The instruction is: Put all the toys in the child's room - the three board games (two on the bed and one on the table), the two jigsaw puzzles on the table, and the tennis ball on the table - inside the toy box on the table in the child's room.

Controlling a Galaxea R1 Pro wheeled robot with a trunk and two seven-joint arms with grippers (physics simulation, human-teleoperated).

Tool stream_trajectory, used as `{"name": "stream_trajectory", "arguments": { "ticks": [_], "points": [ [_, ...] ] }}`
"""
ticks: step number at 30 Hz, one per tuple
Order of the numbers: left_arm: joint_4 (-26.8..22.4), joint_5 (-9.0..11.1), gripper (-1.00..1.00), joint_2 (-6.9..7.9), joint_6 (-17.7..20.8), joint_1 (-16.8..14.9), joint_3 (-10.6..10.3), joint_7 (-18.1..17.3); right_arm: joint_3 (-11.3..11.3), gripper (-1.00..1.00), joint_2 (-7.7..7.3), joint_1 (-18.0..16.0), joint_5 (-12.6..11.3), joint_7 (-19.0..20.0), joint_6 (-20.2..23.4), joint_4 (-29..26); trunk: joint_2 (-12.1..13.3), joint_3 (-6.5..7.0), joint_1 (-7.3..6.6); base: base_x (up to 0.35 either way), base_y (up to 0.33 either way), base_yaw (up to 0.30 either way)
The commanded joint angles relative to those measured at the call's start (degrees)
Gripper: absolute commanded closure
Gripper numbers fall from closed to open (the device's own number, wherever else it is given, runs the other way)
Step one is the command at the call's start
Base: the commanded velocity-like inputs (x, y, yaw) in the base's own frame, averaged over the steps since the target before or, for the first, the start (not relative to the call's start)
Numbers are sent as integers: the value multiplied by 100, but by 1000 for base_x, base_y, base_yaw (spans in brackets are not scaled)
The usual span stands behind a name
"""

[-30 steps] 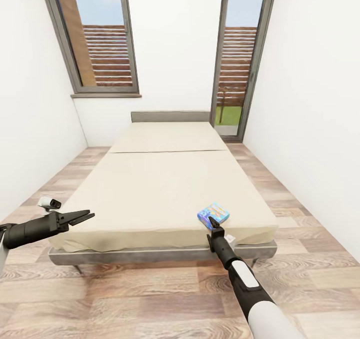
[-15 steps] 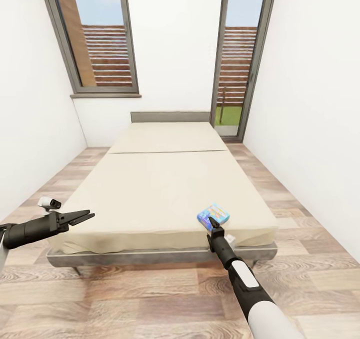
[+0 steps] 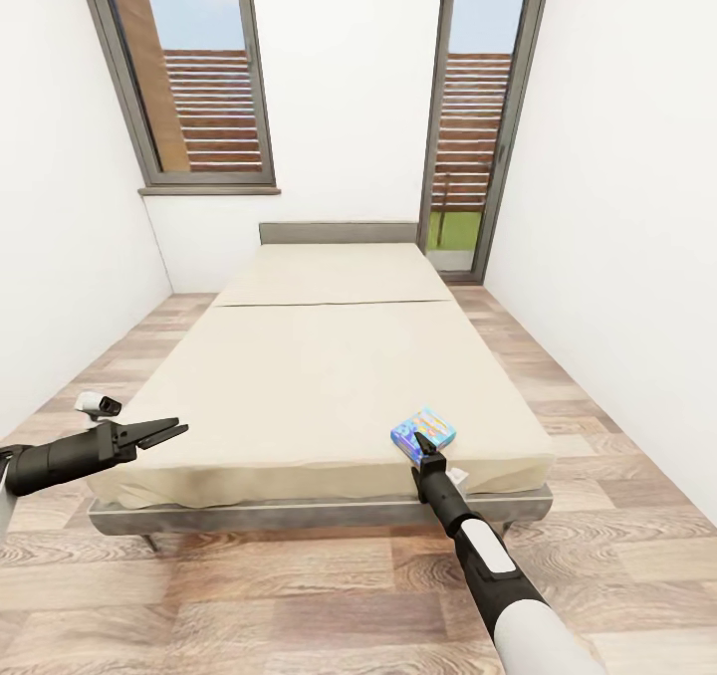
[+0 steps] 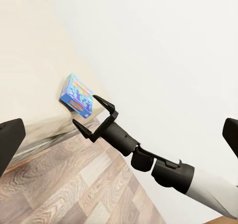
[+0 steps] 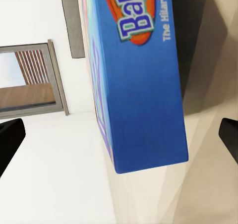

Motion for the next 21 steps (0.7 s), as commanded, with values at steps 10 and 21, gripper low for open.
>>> {"name": "stream_trajectory", "arguments": {
  "ticks": [10,21],
  "points": [
    [2,-8,-100,1,59,-2,-1,-25,-44,-100,7,-11,-88,30,36,-3,-2,-4,-1,0,0,0],
    [2,-6,-100,1,61,-3,-1,-25,-44,-100,7,-11,-88,30,36,-3,-2,-4,-1,0,-106,0]
  ]
}}
